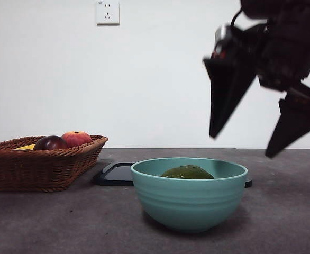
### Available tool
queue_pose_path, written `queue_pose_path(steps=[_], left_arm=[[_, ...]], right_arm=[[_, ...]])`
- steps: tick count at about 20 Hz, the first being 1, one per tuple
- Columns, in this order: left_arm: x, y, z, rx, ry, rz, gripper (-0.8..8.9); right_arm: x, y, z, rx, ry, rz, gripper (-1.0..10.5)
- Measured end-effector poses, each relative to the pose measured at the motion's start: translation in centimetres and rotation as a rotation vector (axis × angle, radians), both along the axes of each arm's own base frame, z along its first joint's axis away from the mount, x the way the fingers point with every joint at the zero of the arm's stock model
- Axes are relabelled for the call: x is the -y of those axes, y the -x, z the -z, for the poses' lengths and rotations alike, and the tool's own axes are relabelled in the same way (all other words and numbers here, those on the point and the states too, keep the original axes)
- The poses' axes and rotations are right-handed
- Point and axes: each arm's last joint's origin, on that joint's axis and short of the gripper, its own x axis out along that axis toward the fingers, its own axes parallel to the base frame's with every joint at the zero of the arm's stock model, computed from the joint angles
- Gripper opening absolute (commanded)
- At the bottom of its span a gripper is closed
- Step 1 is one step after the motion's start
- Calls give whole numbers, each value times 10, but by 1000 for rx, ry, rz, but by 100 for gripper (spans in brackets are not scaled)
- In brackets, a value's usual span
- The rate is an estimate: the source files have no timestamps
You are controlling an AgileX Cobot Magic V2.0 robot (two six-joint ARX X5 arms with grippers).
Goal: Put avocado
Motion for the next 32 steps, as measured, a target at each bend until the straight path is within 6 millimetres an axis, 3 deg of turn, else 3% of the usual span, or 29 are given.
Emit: queue_pose_path(steps=[7,19,28,32], left_arm=[[0,0,0,0,0,0,562],[0,0,0,0,0,0,562],[0,0,0,0,0,0,562],[0,0,0,0,0,0,562]], right_arm=[[-7,-6,24,-81,73,-7,462],[-14,-11,37,-152,19,-6,8],[-16,-16,33,-136,-9,43,8],[-17,-40,10,-115,-20,94,8]])
